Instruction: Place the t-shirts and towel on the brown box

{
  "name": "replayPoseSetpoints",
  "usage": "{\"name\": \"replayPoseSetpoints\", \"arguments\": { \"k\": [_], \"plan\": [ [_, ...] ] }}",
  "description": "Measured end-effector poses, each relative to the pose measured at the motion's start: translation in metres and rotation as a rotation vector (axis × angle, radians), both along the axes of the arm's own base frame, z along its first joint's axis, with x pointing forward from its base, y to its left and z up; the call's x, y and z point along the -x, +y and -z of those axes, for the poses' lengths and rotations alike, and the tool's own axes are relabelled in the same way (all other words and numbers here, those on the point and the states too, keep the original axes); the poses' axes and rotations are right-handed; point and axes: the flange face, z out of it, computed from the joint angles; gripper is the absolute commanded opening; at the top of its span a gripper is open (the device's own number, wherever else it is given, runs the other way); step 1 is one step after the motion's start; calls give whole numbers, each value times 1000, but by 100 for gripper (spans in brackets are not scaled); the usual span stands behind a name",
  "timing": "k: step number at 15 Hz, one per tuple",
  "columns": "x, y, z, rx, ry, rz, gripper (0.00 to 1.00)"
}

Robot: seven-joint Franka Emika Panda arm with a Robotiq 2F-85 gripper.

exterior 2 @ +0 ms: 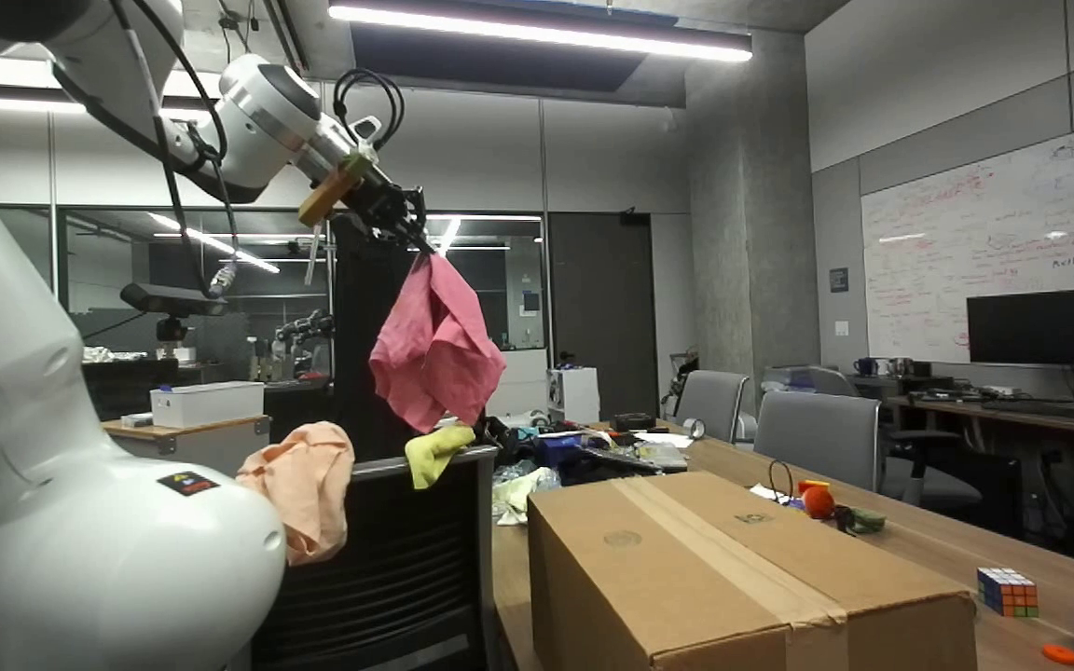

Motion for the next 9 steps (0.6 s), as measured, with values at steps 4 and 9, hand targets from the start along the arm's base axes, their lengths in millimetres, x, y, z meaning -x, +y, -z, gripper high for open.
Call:
{"name": "replayPoseSetpoints", "arguments": {
  "k": [4,9],
  "plan": [
    [0,-15,-22,-2,-2,66,1],
    [-13,-74,-51,-27,5,221,1]
  ]
}}
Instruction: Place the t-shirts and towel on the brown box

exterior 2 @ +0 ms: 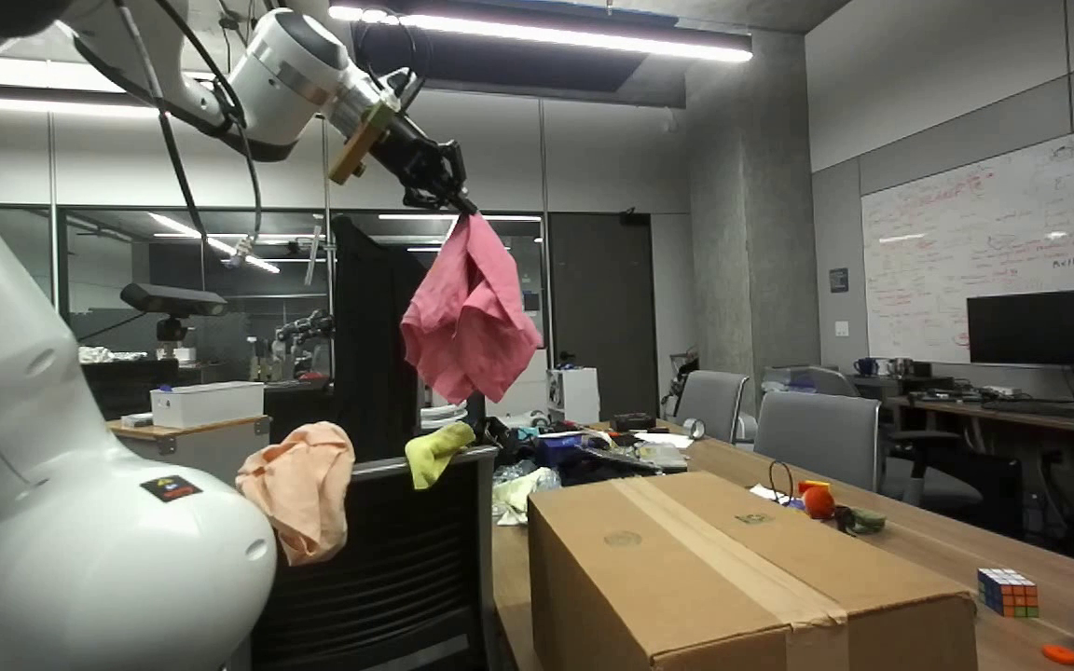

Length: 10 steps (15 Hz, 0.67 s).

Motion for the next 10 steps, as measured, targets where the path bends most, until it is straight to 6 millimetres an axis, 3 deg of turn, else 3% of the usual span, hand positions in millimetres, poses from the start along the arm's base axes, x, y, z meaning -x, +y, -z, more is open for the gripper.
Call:
{"name": "replayPoseSetpoints", "arguments": {
  "k": [6,10],
  "plan": [
    [-24,-118,-19,-68,-1,235,1],
    [-43,-174,-13,-91,30,355,1]
  ]
}}
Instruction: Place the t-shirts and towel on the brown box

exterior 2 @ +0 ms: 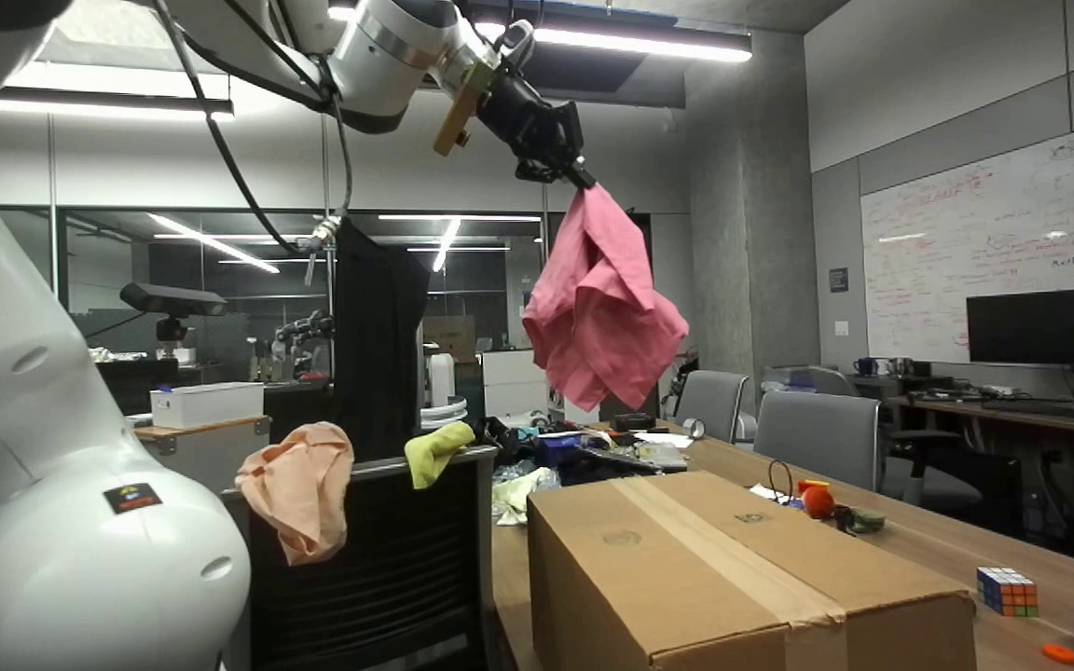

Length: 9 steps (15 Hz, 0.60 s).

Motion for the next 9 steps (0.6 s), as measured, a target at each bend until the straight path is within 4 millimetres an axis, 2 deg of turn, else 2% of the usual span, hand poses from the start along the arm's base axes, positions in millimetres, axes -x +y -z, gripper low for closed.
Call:
{"name": "replayPoseSetpoints", "arguments": {
  "k": [9],
  "plan": [
    [-68,-63,23,64,69,231,1]
  ]
}}
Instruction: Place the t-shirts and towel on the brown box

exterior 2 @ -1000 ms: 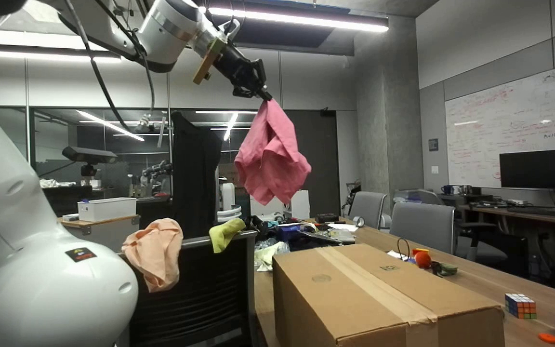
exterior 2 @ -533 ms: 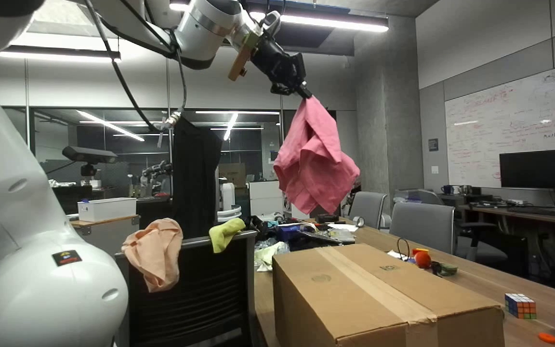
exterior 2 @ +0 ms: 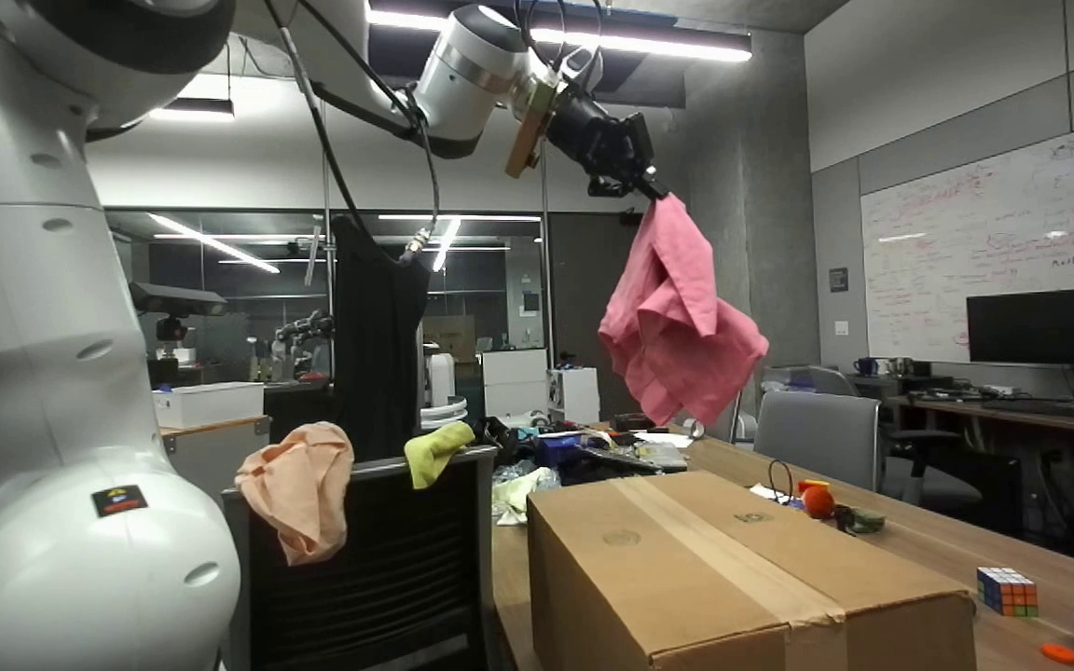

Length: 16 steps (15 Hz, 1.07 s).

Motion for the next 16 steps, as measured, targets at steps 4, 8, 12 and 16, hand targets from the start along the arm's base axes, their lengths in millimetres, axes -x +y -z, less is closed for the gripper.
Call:
{"name": "replayPoseSetpoints", "arguments": {
  "k": [4,8,12,16],
  "plan": [
    [-15,-19,6,34,2,88,14],
    [-19,-27,8,36,6,118,50],
    [-18,-28,8,39,8,118,81],
    [-15,-13,17,45,47,64,100]
  ]
}}
